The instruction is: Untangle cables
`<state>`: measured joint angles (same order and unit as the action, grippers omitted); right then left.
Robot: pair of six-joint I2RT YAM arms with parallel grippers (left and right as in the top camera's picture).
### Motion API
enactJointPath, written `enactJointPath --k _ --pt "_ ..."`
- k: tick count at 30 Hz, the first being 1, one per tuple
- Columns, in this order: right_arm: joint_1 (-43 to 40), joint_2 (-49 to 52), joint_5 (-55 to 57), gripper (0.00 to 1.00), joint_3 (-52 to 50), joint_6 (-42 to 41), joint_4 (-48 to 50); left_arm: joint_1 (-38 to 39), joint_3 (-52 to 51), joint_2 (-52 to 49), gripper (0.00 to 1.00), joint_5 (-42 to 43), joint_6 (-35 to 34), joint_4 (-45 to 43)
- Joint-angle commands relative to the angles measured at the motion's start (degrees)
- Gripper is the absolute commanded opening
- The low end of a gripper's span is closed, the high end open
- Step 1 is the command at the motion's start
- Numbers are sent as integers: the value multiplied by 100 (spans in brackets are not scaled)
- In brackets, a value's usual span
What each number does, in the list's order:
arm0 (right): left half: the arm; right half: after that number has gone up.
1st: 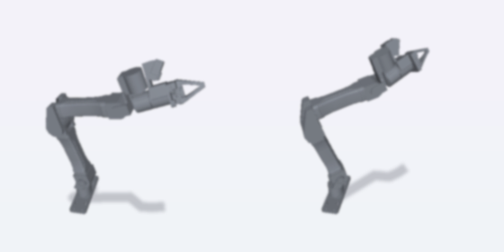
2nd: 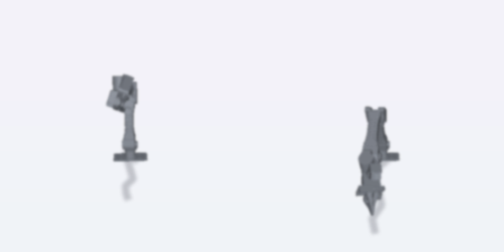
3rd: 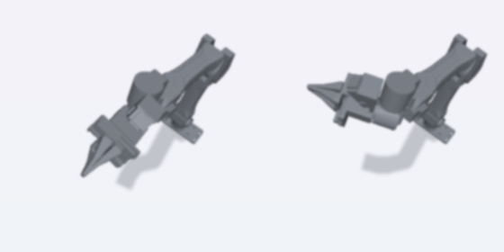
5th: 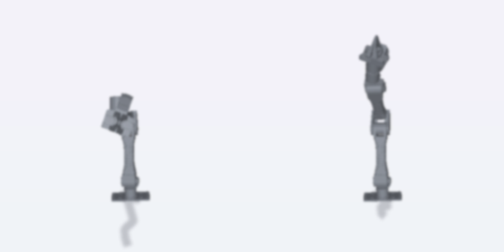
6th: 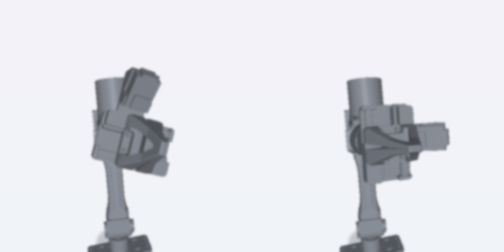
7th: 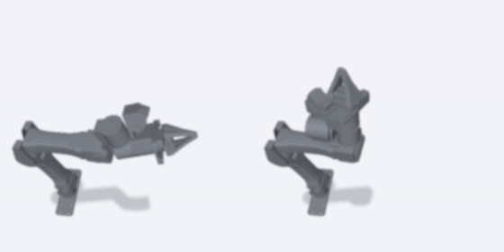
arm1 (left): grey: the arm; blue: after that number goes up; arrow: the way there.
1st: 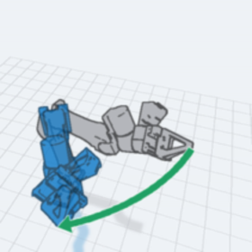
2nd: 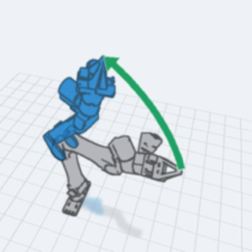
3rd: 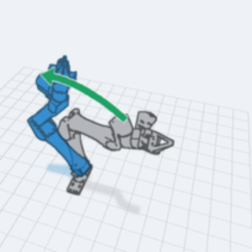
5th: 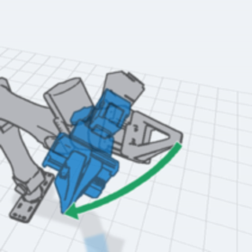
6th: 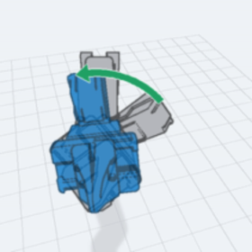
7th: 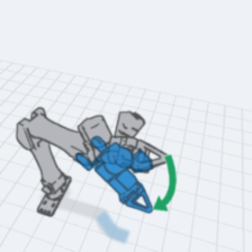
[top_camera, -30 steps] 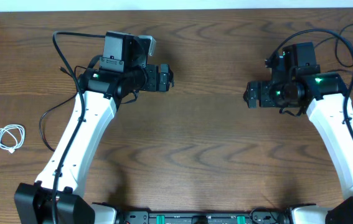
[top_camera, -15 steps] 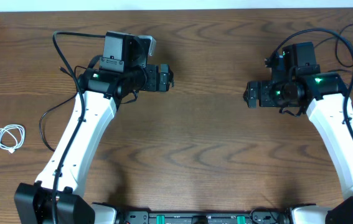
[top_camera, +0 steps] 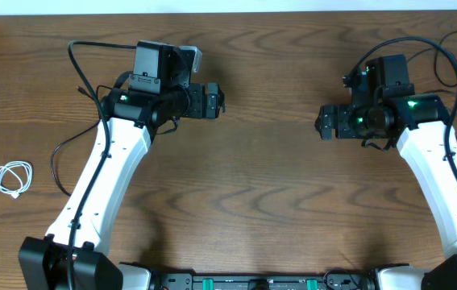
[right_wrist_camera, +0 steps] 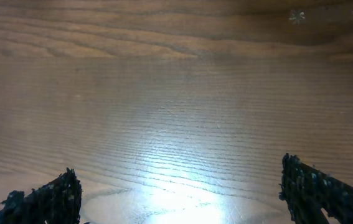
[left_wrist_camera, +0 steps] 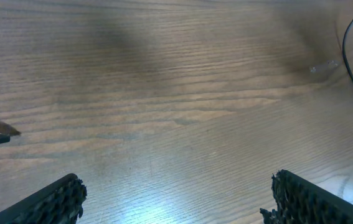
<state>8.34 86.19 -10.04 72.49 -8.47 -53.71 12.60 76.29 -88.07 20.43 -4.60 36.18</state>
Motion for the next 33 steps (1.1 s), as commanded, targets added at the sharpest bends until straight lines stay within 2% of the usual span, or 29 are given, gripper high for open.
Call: enactJointPath --k 1,33 --pt "39 -22 26 99 57 39 15 -2 -9 83 96 -52 50 22" --pt "39 -22 26 99 57 42 15 -2 -9 140 96 -52 50 105"
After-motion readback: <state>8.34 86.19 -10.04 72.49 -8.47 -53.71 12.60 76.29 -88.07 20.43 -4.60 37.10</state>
